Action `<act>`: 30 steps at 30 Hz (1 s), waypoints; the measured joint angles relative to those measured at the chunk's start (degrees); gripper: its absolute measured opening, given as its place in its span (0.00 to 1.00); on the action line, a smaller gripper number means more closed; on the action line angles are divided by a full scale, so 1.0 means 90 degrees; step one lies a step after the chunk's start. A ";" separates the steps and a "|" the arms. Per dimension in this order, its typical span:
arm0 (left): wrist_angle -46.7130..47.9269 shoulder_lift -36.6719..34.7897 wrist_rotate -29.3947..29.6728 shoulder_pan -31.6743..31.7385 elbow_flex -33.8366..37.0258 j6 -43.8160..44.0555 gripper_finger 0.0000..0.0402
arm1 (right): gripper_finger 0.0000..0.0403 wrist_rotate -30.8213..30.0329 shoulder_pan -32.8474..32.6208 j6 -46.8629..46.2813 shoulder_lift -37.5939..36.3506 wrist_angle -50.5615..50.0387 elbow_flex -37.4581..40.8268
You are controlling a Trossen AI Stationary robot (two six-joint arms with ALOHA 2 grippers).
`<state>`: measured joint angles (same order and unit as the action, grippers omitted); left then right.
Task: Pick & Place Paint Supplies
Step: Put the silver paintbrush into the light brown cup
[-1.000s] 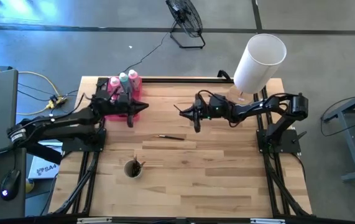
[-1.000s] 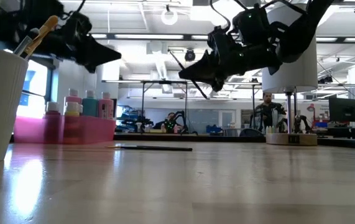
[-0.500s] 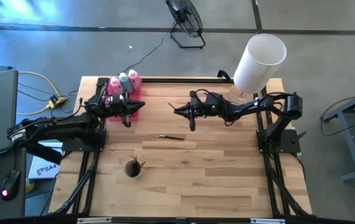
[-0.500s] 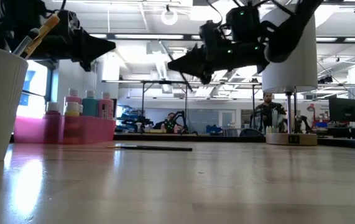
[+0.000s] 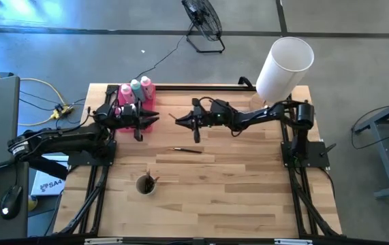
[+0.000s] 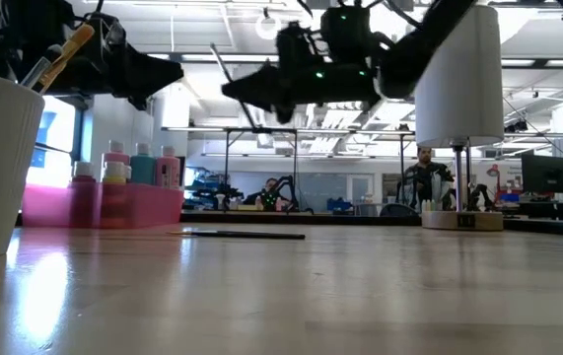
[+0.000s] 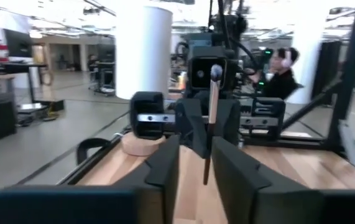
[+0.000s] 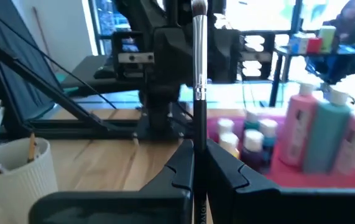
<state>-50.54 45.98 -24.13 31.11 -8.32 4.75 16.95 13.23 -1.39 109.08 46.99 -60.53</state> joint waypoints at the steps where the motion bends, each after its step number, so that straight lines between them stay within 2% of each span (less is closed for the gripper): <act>1: -0.0003 0.0000 -0.0131 0.0000 0.0000 0.0002 0.26 | 0.03 0.0007 -0.0040 0.0021 0.0102 0.0002 -0.0143; 5: -0.0040 0.0000 -0.0440 -0.0002 -0.0002 -0.0120 0.33 | 0.03 0.0153 -0.0139 0.0020 0.0479 -0.0037 -0.0615; 16: -0.0279 0.0005 -0.0765 -0.0067 -0.0005 0.0075 0.33 | 0.03 -0.0037 -0.0193 0.0078 0.0750 -0.0410 -0.1183; 19: -0.0286 0.0005 -0.0473 -0.0335 -0.0005 -0.0062 0.33 | 0.03 -0.0089 -0.0192 0.0117 0.0750 -0.0448 -0.1200; 26: -0.0407 0.0139 0.0681 -0.1136 -0.0022 -0.0586 0.33 | 0.03 -0.0107 -0.0209 0.0184 0.0750 -0.0533 -0.1207; 30: -0.0371 0.0441 0.1189 -0.1421 -0.0276 -0.0695 0.33 | 0.03 -0.0085 -0.0204 0.0185 0.0745 -0.0564 -0.1207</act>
<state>-53.88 49.95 -13.43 18.32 -10.80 -1.50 16.18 11.40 0.27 115.79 41.91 -71.40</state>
